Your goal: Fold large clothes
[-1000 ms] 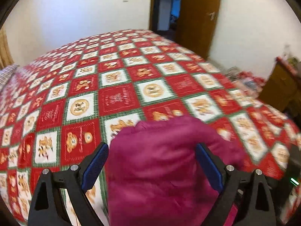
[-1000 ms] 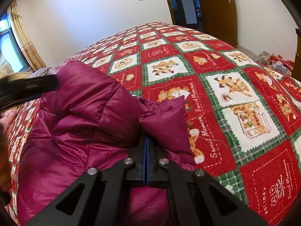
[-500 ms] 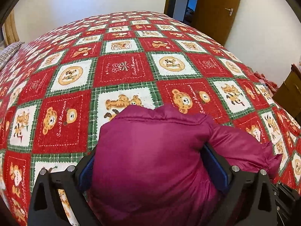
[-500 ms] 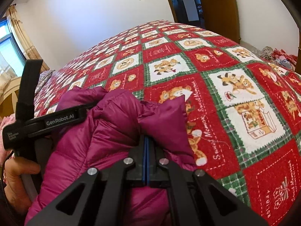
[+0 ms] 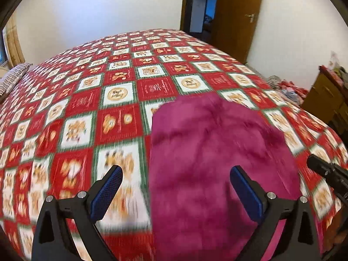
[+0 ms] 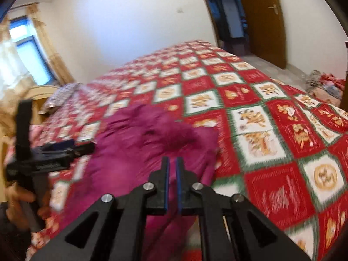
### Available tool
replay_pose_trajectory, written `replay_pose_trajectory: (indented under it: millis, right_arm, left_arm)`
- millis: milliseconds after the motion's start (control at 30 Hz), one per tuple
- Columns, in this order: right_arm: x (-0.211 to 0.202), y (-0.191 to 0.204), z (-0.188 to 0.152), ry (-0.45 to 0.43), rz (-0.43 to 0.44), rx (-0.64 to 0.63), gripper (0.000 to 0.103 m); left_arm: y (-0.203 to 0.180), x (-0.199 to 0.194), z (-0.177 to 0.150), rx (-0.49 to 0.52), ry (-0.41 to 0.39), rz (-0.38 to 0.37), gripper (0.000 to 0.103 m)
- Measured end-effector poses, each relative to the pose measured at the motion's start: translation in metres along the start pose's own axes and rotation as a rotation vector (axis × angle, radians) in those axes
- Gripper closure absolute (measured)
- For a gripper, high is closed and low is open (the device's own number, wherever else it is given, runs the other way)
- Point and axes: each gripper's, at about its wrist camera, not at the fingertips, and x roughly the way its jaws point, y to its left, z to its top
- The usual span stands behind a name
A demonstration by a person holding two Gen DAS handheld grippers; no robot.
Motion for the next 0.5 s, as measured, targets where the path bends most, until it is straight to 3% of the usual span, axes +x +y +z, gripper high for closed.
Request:
replay_pose_trajectory:
  millis: [133,200,267,333,433,500]
  right_arm:
    - [-0.033,0.026,-0.028,-0.011,0.107,-0.013,0.093]
    - [-0.034,0.039,-0.043,0.006,0.143,-0.029,0.093]
    - [-0.027,0.044,-0.057,0.040,0.125,-0.043,0.093]
    - [-0.011,0.037,-0.072,0.084,0.071,-0.020,0.094]
    - [0.012,0.019,-0.085,0.117,0.051,0.033,0.103]
    - [0.024,0.010,-0.089,0.126,0.060,0.057,0.103]
  left_arm:
    - [-0.006,-0.023,-0.033,-0.046,-0.025,-0.050,0.003]
    - [-0.018,-0.014,-0.042,-0.015,-0.005,-0.025,0.003]
    - [-0.025,-0.001,-0.050,0.000,0.020,-0.003,0.003]
    - [-0.020,0.008,-0.053,-0.052,0.037,-0.035,0.003]
    - [-0.010,0.015,-0.056,-0.127,0.057,-0.084,0.003]
    - [-0.012,0.018,-0.057,-0.120,0.055,-0.076,0.003]
